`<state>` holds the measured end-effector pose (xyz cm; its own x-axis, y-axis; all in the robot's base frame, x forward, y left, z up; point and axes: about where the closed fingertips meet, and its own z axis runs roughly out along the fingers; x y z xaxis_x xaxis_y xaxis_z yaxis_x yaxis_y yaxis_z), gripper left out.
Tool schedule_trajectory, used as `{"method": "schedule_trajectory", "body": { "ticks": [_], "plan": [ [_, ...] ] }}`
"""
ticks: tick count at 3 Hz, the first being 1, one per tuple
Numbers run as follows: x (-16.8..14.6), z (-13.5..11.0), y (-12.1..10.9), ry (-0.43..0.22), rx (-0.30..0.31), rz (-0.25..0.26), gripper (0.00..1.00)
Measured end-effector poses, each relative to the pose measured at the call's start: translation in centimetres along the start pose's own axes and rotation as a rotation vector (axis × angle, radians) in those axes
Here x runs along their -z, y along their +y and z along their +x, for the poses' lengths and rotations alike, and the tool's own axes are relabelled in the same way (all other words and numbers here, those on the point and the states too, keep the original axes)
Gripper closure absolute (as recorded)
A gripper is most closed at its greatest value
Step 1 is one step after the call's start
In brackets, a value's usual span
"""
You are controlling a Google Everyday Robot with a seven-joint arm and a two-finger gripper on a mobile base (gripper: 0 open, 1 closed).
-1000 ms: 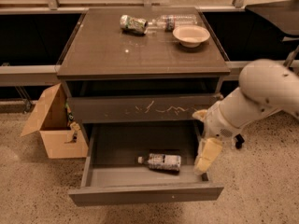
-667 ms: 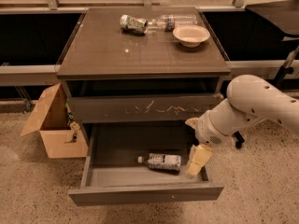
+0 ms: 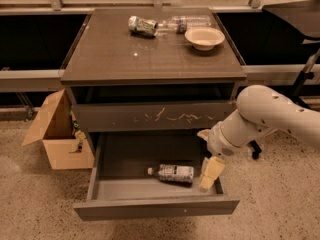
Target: Pick blue plastic bottle from middle drawer and place on counter
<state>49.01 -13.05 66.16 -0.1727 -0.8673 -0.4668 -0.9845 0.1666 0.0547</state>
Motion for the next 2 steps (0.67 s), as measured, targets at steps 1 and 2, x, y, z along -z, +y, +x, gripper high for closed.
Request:
{"method": "schedule_trajectory", "body": {
  "ticks": [1, 2],
  "plan": [
    [-4.96, 3.94, -3.19, 0.038, -0.022, -0.015, 0.00],
    [-4.97, 3.94, -3.19, 0.038, -0.022, -0.015, 0.00]
  ]
}}
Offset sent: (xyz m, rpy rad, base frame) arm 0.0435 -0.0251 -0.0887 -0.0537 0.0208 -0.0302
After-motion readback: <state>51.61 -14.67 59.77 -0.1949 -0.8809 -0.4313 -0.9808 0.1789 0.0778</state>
